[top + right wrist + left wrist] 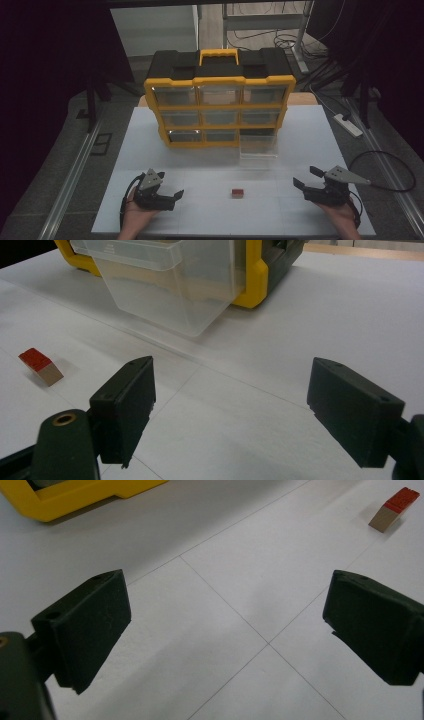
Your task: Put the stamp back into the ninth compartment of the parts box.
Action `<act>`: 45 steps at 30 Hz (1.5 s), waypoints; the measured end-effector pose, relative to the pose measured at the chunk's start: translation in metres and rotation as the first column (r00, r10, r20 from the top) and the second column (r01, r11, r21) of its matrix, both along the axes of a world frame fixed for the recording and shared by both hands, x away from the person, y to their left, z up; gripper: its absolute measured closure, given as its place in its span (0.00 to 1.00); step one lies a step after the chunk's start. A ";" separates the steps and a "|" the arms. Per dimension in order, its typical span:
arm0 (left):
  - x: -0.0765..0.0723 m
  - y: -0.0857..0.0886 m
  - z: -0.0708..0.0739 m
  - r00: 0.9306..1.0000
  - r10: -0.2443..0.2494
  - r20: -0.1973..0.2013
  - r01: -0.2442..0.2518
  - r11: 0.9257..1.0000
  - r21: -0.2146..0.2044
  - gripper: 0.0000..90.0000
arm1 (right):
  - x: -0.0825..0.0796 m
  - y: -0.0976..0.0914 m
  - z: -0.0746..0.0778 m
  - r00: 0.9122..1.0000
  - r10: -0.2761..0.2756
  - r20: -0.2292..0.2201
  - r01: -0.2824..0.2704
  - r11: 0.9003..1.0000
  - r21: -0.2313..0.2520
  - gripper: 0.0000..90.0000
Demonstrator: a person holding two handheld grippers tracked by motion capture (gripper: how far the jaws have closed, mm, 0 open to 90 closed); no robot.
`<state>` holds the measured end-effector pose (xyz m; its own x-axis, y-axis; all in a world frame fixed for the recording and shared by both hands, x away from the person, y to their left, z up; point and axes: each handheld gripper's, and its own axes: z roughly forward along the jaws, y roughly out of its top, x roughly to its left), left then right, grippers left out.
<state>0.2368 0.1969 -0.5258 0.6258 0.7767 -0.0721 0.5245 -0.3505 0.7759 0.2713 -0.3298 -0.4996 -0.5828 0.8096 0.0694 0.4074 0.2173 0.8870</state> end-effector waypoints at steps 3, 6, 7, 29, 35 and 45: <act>0.000 0.000 -0.001 1.000 -0.001 0.003 0.001 1.000 0.009 0.06 | 0.001 -0.001 0.000 1.000 -0.005 -0.004 0.005 1.000 0.005 0.23; -0.001 -0.001 0.000 1.000 -0.006 0.010 0.006 1.000 0.012 0.06 | 0.003 -0.001 -0.001 1.000 -0.003 -0.009 0.003 1.000 0.004 0.23; -0.001 -0.001 0.000 1.000 -0.009 0.011 0.009 1.000 0.013 0.06 | 0.003 -0.001 -0.001 1.000 -0.002 -0.013 0.002 1.000 0.005 0.23; -0.004 -0.006 0.001 0.999 -0.028 0.025 0.028 1.000 0.014 0.06 | 0.002 0.006 0.000 1.000 0.019 -0.009 -0.020 1.000 -0.020 0.24; -0.001 -0.005 0.001 0.999 -0.029 0.026 0.029 1.000 0.010 0.06 | 0.002 0.006 -0.001 1.000 0.023 -0.019 -0.023 1.000 -0.021 0.25; -0.001 -0.006 0.001 0.999 -0.033 0.023 0.032 0.999 0.018 0.06 | 0.001 0.012 0.004 0.999 0.047 -0.010 -0.047 0.998 -0.033 0.26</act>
